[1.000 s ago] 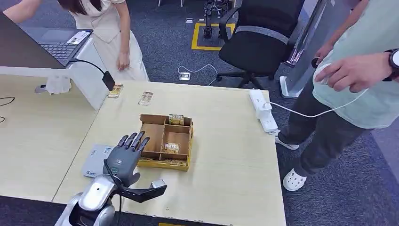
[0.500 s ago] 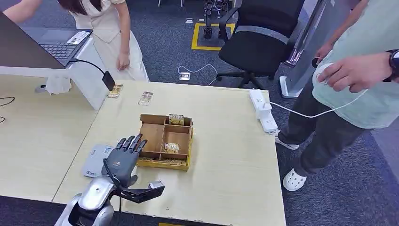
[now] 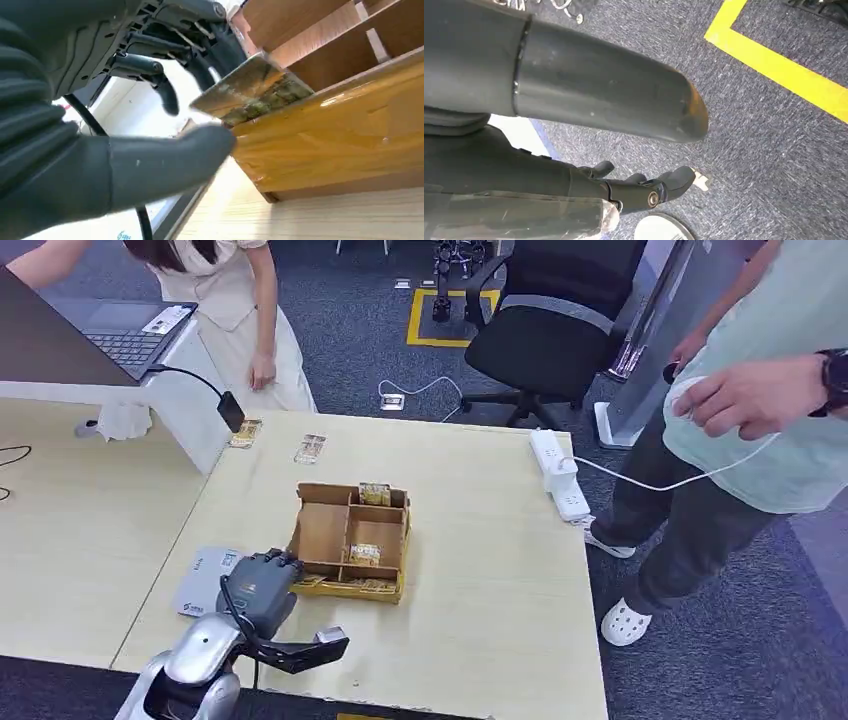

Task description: Pass the card to the sensor for recognition and then transmit it.

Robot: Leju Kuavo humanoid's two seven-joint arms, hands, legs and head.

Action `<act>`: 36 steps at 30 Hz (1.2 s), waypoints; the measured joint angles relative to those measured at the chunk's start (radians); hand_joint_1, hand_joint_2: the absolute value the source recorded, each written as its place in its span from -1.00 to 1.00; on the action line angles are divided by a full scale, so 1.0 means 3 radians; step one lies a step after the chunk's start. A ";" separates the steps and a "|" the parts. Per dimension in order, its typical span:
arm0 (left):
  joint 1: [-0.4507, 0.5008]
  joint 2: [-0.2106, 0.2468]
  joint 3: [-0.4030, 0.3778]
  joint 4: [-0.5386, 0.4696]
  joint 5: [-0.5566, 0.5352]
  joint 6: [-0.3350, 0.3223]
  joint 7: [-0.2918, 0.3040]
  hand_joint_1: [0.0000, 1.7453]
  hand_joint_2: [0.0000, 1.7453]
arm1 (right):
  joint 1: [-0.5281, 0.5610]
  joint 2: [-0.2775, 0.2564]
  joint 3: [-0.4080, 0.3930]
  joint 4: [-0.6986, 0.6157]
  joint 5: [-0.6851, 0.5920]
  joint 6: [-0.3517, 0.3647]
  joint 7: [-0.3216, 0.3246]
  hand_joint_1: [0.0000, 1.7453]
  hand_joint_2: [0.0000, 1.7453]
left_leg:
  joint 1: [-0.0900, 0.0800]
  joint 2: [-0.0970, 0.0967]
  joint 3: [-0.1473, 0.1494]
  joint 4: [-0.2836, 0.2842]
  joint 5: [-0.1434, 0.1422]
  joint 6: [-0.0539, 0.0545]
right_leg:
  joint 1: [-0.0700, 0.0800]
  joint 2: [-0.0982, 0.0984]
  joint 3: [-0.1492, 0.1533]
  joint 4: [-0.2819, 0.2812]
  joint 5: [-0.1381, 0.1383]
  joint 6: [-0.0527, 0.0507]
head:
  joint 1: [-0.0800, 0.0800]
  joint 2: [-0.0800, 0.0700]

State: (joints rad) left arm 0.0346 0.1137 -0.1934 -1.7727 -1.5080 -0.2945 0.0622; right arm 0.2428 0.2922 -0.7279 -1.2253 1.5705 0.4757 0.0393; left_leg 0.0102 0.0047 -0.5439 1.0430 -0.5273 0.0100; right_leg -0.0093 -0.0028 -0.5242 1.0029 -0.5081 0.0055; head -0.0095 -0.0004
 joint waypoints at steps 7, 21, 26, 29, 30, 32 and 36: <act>0.0004 -0.0028 0.0041 0.0018 0.0003 -0.0004 -0.0047 1.00 1.00 | 0.0001 0.0000 0.0000 -0.0015 0.0000 0.0034 0.0025 -1.00 -1.00 | 0.0000 0.0000 0.0000 0.0000 0.0000 0.0000 | 0.0000 0.0000 -0.0001 0.0000 0.0000 0.0000 | -0.0001 0.0000; 0.0006 -0.0043 0.0052 0.0027 0.0009 -0.0003 -0.0069 1.00 1.00 | 0.0002 0.0000 0.0000 -0.0029 0.0000 0.0041 0.0033 -1.00 -1.00 | 0.0000 0.0000 0.0000 0.0000 0.0000 0.0000 | 0.0000 0.0000 0.0000 0.0000 0.0000 0.0000 | 0.0000 0.0000; 0.0003 -0.0080 0.0093 0.0032 0.0177 0.0125 -0.0144 1.00 1.00 | 0.0004 0.0001 0.0000 -0.0036 0.0000 0.0046 0.0046 -1.00 -1.00 | 0.0000 0.0000 0.0001 0.0000 0.0000 0.0000 | 0.0000 0.0000 -0.0001 0.0000 0.0000 0.0000 | -0.0001 0.0000; -0.0080 -0.0109 0.0157 -0.0032 0.0406 0.0172 -0.0169 1.00 1.00 | 0.0005 0.0001 0.0001 -0.0037 0.0000 0.0044 0.0053 -1.00 -1.00 | 0.0000 0.0000 0.0000 0.0001 0.0001 0.0001 | 0.0000 -0.0001 0.0000 0.0000 0.0001 0.0001 | 0.0000 0.0000; -0.0102 -0.0111 0.0165 -0.0053 0.0426 0.0164 -0.0169 1.00 1.00 | 0.0005 0.0001 0.0001 -0.0037 0.0000 0.0044 0.0056 -1.00 -1.00 | 0.0000 0.0000 0.0001 0.0001 0.0001 0.0000 | 0.0000 -0.0001 0.0000 0.0000 0.0001 0.0001 | 0.0000 0.0000; -0.0115 -0.0123 0.0178 -0.0078 0.0452 0.0170 -0.0172 1.00 1.00 | 0.0005 0.0001 0.0003 -0.0037 0.0000 0.0044 0.0058 -1.00 -1.00 | 0.0000 0.0002 0.0002 0.0001 0.0001 0.0000 | 0.0000 0.0001 -0.0001 0.0000 0.0001 0.0001 | 0.0000 0.0000; -0.0217 -0.0153 0.0247 -0.0177 0.0714 0.0386 -0.0205 1.00 1.00 | 0.0006 0.0001 0.0005 -0.0037 0.0000 0.0039 0.0060 -1.00 -1.00 | 0.0000 -0.0001 -0.0001 0.0002 0.0004 0.0006 | 0.0000 -0.0003 -0.0002 0.0000 0.0002 0.0002 | 0.0000 0.0000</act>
State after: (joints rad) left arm -0.0306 0.0679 -0.1194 -1.8258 -1.2939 -0.1788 0.0008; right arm 0.2445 0.2926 -0.7263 -1.2364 1.5705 0.4875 0.0572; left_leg 0.0102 0.0044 -0.5443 1.0437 -0.5259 0.0117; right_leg -0.0093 -0.0038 -0.5249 1.0029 -0.5077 0.0061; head -0.0095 -0.0004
